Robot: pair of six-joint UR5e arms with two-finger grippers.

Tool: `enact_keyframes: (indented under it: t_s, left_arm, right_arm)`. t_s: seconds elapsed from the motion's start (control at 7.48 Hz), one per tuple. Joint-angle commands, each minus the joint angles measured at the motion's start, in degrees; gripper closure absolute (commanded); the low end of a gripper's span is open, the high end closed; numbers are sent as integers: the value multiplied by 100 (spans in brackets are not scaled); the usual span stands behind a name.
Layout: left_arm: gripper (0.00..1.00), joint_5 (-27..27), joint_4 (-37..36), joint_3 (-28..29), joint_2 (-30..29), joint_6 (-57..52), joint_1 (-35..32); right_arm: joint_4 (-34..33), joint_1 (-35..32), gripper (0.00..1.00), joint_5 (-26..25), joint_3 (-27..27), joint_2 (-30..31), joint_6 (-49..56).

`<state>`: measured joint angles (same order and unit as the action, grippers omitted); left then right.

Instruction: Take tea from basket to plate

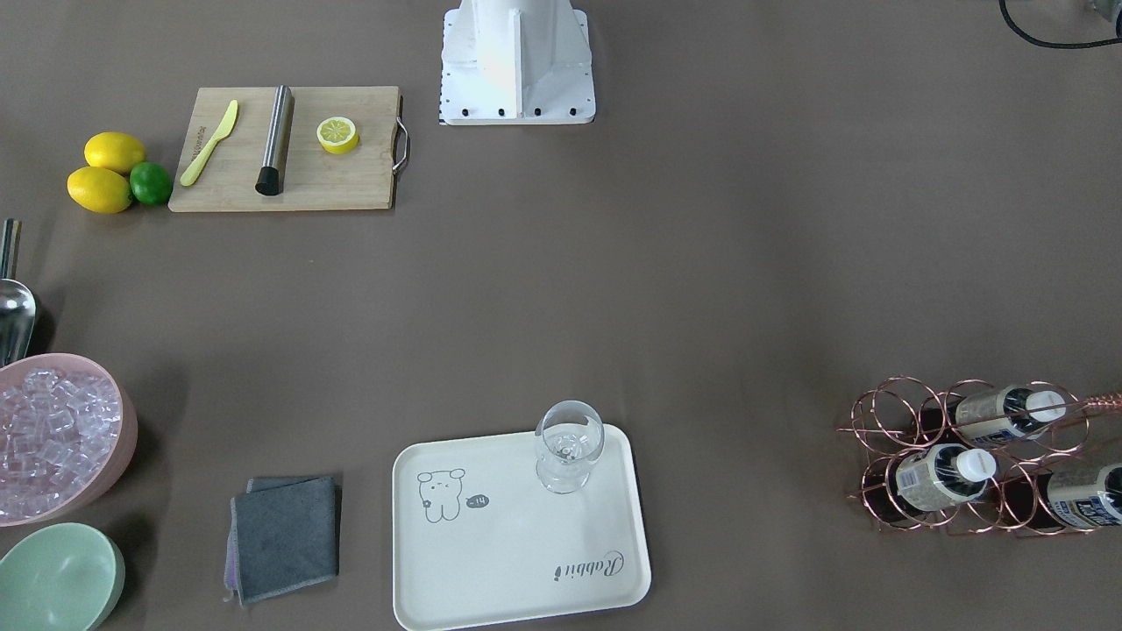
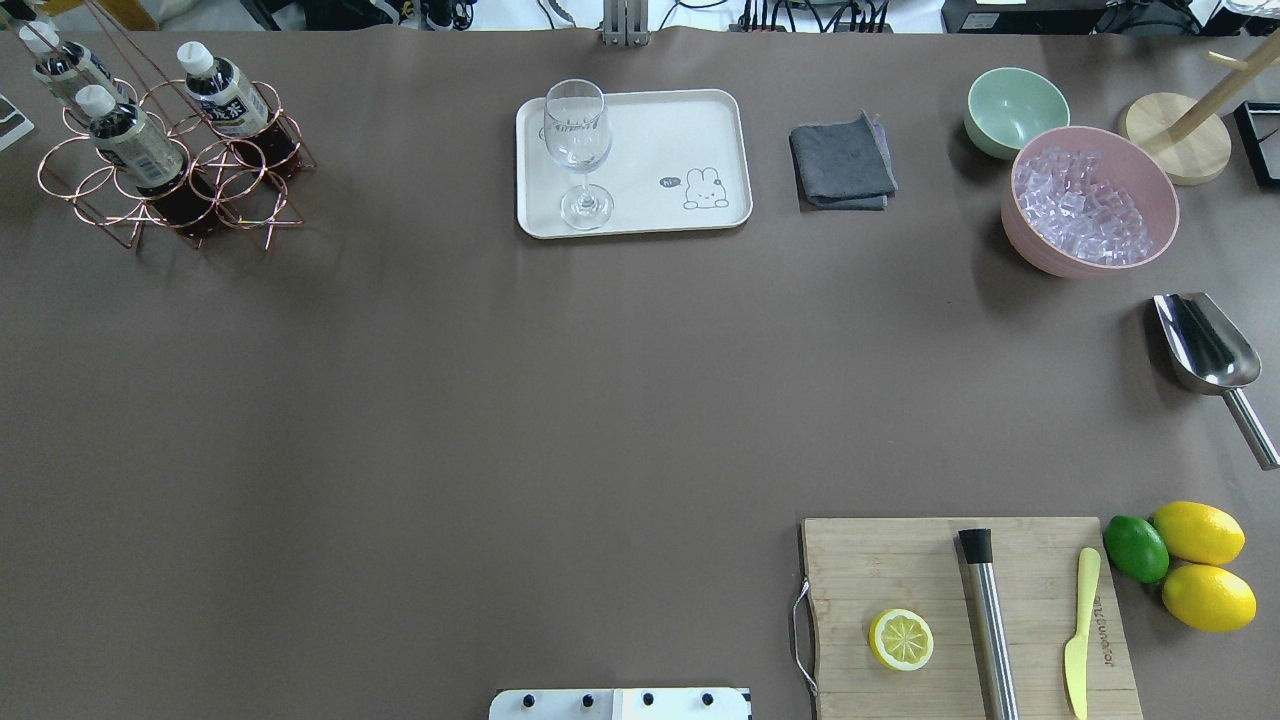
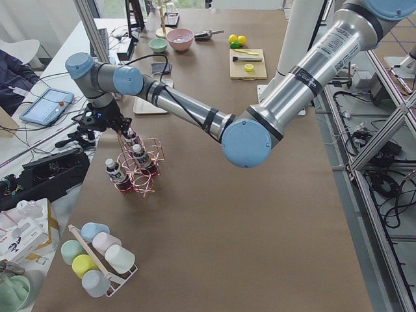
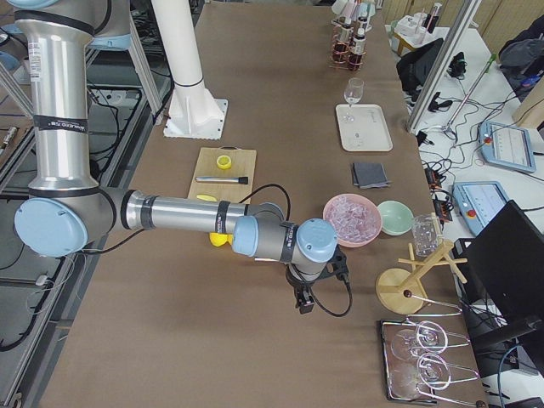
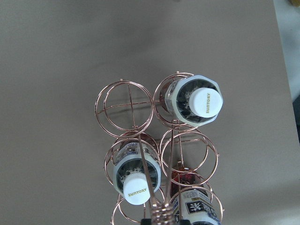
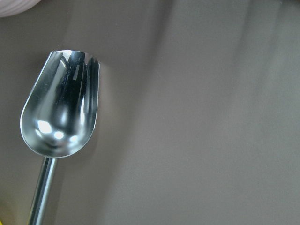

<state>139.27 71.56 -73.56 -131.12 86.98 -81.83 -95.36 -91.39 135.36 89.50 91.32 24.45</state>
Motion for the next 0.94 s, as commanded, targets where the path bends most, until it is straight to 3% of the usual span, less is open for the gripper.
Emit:
enact_keyframes:
  t_s: [0.0,0.27,0.53,0.8]
  left_arm:
    - [100,-5,-744,-454,-63,-364,-262]
    - [100,-5,-1658,-1375,-11,-656,-369]
    - [100,-5,-2703,-2709,182,-604,-360]
    - [100,-14,-3042,-3398,376,-604,-412]
  right_arm:
    - [9,7,1,8,24,-9,8]
    - [9,-2,1,0,50,-17,-1]
    - [9,7,1,-9,59,-17,8]
    - [18,7,1,-9,59,-17,43]
